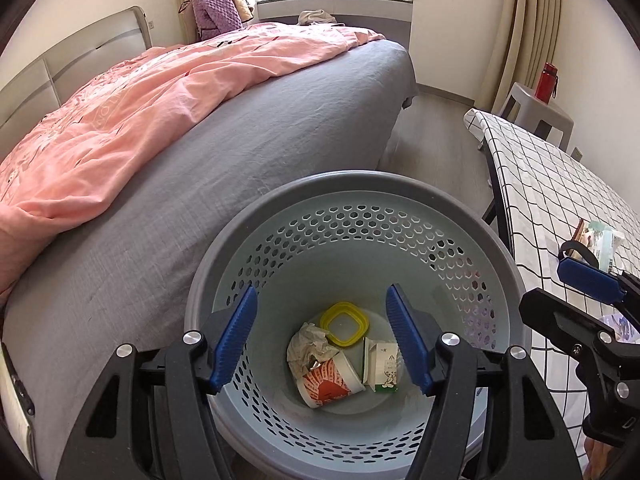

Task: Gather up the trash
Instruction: 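Move both grippers back toward the toothpaste box and wrappers on the bed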

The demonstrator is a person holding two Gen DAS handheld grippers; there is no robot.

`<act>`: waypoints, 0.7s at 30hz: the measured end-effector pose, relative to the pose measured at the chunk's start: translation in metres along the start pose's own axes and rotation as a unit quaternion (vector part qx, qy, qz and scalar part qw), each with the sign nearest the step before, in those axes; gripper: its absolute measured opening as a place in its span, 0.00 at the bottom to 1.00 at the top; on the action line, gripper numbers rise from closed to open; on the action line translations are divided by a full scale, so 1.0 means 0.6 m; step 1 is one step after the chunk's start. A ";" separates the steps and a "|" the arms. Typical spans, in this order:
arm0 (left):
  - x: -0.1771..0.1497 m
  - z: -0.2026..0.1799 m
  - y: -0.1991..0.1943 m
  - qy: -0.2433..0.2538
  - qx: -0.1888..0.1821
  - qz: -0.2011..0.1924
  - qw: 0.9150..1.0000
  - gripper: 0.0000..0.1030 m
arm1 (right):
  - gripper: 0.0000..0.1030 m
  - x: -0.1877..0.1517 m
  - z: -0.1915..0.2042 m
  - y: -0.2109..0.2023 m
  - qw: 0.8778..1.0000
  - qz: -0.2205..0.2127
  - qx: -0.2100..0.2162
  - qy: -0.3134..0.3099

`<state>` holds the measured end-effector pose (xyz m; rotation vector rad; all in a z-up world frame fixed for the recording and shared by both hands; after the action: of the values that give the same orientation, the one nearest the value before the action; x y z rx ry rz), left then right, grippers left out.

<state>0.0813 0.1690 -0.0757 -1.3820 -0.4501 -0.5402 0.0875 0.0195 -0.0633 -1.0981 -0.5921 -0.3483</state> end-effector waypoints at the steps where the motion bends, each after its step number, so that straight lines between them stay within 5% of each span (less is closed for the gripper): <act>1: 0.000 0.000 0.000 0.000 0.000 0.000 1.000 0.62 | 0.69 0.000 0.000 0.000 1.000 -0.001 0.000 0.000; 21: -0.007 -0.027 -0.033 0.010 -0.008 -0.008 1.000 0.62 | 0.72 -0.023 -0.038 -0.051 0.999 -0.018 -0.015 0.031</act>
<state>0.0659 0.1513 -0.0647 -1.3879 -0.4416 -0.5700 0.0662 -0.0143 -0.0568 -1.1028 -0.5540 -0.4215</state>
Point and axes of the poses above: each gripper's, at about its wrist camera, not at the fingertips, and y roughly the way its jaws point, z to its left, x to its top, the point moved 4 cm from there along y, roughly the way its jaws point, and after that the axes turned 10 degrees about y, right-handed, at the moved point
